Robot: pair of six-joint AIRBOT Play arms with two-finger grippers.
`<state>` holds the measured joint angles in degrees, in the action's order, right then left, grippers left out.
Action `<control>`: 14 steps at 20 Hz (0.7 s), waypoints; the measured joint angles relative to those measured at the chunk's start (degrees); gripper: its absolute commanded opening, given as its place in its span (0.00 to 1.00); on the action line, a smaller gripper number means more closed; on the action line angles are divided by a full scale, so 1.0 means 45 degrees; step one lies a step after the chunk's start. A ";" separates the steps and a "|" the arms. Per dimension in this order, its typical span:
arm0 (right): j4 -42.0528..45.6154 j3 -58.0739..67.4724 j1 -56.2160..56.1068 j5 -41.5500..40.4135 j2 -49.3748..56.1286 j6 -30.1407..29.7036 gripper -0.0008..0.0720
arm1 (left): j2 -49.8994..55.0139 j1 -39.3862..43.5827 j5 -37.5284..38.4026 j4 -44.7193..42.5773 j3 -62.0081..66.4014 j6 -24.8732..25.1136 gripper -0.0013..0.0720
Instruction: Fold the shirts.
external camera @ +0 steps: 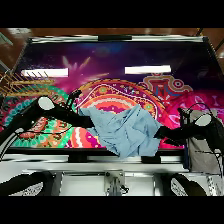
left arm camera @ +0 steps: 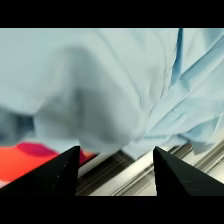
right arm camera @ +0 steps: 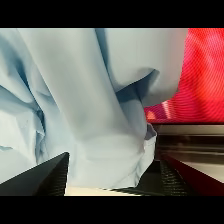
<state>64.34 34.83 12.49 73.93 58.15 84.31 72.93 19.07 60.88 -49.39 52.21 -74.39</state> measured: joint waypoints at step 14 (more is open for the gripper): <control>0.0073 -0.0117 -0.1049 -0.0714 0.0073 0.0267 0.93 | 0.1535 0.1957 -0.1375 0.1370 -0.0073 -0.0058 0.08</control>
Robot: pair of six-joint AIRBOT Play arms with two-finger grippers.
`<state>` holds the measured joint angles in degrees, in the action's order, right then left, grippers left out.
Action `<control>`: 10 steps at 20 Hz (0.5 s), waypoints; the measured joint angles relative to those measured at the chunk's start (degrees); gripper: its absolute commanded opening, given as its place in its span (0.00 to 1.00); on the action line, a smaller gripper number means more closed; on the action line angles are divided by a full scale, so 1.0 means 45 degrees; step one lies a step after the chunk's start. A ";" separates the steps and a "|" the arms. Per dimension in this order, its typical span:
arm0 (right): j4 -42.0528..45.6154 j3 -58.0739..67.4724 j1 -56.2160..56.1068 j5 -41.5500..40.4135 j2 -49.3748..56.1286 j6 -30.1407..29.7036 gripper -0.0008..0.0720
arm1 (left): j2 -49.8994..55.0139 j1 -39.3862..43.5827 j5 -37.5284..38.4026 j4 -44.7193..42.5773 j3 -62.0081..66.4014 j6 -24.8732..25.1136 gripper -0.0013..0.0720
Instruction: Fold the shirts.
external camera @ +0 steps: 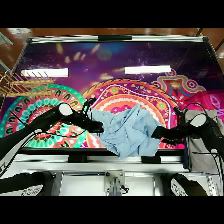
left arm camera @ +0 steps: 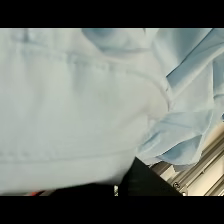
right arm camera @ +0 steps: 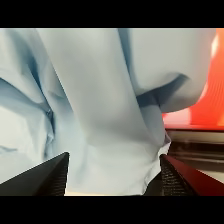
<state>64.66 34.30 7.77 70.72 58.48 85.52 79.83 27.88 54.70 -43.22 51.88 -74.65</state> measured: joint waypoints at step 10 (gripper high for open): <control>0.1069 0.1467 -0.1452 -0.0466 0.1370 0.0243 0.10 | 0.0053 -0.1860 0.1749 -0.0374 0.3225 0.0957 0.08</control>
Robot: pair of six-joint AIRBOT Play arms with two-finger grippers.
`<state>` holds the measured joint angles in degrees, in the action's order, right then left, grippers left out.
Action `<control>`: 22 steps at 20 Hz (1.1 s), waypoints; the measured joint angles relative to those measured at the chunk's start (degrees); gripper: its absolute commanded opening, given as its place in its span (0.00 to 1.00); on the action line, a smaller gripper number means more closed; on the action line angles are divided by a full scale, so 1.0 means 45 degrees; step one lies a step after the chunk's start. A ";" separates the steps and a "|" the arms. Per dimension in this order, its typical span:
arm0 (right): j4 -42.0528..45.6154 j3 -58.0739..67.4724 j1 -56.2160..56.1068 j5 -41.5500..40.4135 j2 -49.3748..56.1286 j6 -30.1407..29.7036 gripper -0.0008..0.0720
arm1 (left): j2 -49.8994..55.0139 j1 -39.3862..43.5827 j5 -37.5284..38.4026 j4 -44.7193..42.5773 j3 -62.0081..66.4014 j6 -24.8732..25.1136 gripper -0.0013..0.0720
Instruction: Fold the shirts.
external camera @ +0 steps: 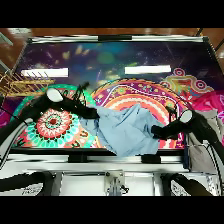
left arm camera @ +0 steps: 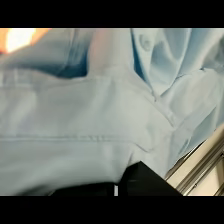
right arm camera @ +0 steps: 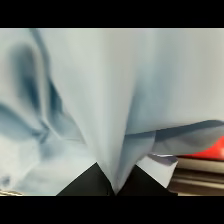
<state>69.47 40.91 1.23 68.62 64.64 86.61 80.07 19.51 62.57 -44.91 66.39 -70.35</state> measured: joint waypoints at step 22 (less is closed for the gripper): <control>0.1753 1.6504 -0.0083 0.3026 -0.3886 -0.1341 0.10 | -0.7271 -0.4731 -0.0928 0.0505 1.0681 -0.1768 0.08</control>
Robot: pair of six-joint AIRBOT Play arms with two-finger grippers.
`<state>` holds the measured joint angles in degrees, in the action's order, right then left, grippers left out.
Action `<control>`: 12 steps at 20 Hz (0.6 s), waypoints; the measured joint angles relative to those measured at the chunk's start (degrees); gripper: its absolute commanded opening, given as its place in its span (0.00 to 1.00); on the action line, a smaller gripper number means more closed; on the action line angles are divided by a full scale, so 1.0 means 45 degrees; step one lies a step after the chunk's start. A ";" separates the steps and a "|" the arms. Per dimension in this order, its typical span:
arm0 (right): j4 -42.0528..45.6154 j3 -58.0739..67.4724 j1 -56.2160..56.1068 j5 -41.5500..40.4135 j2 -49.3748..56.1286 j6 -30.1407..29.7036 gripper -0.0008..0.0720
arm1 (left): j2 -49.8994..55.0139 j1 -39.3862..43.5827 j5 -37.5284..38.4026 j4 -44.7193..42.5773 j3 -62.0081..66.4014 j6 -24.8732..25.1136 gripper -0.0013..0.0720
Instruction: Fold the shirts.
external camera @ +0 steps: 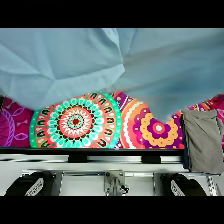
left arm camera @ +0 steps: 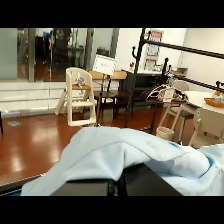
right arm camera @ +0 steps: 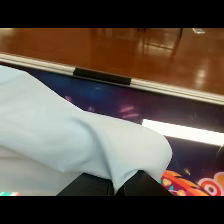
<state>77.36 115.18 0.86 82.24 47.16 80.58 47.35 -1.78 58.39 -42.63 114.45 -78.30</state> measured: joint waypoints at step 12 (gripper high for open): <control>0.0010 -0.5484 -0.0005 0.2744 0.1574 0.1841 0.10 | 0.1477 -0.0073 0.4318 -0.3308 -0.4605 -0.1039 0.08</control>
<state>77.41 90.50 0.84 94.59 54.24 88.86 54.00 -2.11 77.82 -57.52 93.73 -82.98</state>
